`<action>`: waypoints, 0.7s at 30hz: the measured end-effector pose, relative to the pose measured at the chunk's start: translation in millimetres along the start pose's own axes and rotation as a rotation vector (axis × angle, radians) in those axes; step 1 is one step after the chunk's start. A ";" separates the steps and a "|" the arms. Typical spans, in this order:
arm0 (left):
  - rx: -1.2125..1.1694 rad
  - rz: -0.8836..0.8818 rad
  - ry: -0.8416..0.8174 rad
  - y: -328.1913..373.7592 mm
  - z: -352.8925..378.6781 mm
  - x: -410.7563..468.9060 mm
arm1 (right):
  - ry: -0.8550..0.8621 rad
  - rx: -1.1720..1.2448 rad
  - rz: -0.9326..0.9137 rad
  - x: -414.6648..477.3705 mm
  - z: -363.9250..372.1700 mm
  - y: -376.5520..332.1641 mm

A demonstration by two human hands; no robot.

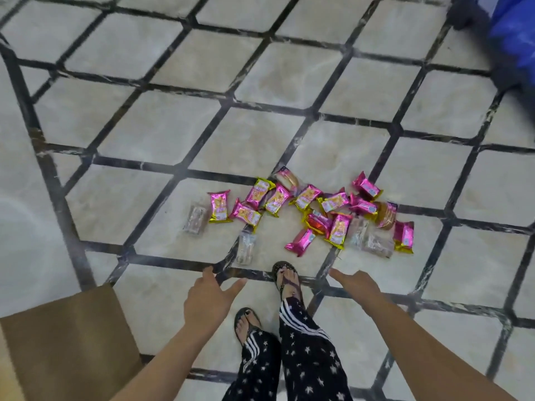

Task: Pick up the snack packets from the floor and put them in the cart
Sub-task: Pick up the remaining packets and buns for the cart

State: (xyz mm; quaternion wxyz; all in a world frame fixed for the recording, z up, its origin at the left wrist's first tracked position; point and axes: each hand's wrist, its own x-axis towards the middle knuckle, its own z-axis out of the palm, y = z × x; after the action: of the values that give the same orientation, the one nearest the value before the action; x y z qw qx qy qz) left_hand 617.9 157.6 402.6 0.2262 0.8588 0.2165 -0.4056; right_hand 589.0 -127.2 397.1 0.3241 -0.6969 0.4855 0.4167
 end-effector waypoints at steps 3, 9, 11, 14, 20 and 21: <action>0.044 -0.019 -0.014 -7.8 45.0 79.2 | -0.011 0.008 0.039 89.4 30.5 -11.8; 0.085 -0.014 -0.013 -29.2 136.8 225.3 | 0.005 0.026 0.030 248.2 93.4 -35.0; 0.084 -0.011 -0.011 -34.5 165.0 267.6 | 0.014 0.014 0.050 294.5 115.1 -37.2; 0.088 -0.001 0.003 -40.7 200.4 319.1 | 0.048 0.099 0.086 350.2 143.9 -34.8; 0.045 0.068 0.028 -58.7 236.9 386.2 | 0.109 0.295 0.129 411.5 182.6 -24.0; 0.031 0.080 0.017 -60.5 239.8 391.5 | 0.135 0.299 0.120 416.9 185.8 -23.1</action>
State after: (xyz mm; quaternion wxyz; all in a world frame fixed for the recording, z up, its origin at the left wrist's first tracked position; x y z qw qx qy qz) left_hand 666.7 144.7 -57.7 0.2269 0.8737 0.1774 -0.3921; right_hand 637.0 -130.2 -57.5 0.3656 -0.6369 0.6035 0.3107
